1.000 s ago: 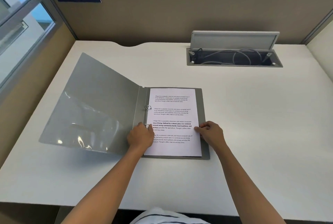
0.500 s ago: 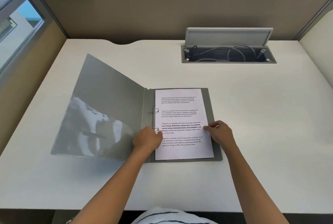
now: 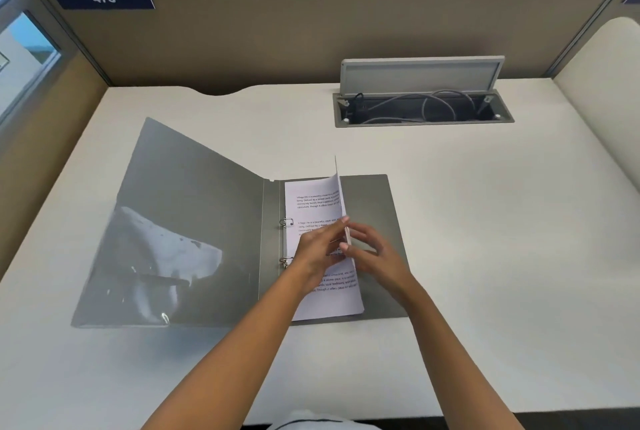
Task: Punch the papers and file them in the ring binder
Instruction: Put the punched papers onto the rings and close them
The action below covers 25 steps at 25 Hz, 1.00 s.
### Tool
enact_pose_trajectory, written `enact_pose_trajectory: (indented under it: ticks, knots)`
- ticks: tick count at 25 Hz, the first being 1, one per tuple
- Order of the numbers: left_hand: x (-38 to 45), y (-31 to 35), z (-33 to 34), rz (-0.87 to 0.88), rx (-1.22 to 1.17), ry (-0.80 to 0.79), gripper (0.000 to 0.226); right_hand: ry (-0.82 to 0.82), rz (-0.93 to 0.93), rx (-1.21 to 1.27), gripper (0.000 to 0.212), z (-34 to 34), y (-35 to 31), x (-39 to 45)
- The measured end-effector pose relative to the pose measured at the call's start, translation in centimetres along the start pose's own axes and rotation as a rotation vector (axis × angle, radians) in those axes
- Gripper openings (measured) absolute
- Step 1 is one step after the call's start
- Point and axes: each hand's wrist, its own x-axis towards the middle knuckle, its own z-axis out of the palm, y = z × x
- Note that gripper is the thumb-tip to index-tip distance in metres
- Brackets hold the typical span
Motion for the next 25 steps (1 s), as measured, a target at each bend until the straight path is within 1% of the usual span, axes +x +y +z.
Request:
enact_pose_trajectory:
  ticks: [3,7,9,10,12,13,15,18,21,25]
  knots:
    - [0.4,-0.8,-0.7,-0.004,-0.017,-0.018,0.039,0.008,0.001,0.039,0.04,0.1,0.2,0.0]
    - [0.8,-1.1,-1.2,-0.028,-0.037,-0.027,0.042,0.013,0.031,0.083,0.045,-0.2,0.1,-0.3]
    - [1.0,-1.3,-1.4,-0.045,-0.04,-0.027,0.04,0.026,0.048,0.089,0.048,-0.4,0.6,-0.3]
    - [1.0,-1.3,-1.4,-0.05,-0.05,-0.022,0.035,0.048,0.065,0.097,0.05,-0.5,0.8,-0.2]
    - [0.8,-0.9,-1.5,-0.047,-0.043,0.029,0.016,0.111,0.117,0.084,0.051,-0.9,1.3,0.1]
    - [0.7,-0.4,-1.7,-0.037,-0.01,0.067,0.011,0.14,0.141,0.059,0.047,-1.2,1.4,0.2]
    - [0.4,1.2,-2.7,0.003,0.089,0.157,0.013,0.184,0.193,0.029,0.037,-2.0,2.1,0.5]
    - [-0.8,4.7,-5.5,0.11,0.182,0.274,0.018,0.252,0.23,-0.039,0.032,-3.1,3.5,1.1]
    - [-3.1,8.5,-8.2,0.217,0.241,0.377,0.011,0.313,0.251,-0.02,0.022,-3.4,4.0,1.2]
    - [-6.2,11.8,-10.5,0.306,0.396,0.482,0.016,0.341,0.267,-0.082,0.022,-3.2,4.1,1.6]
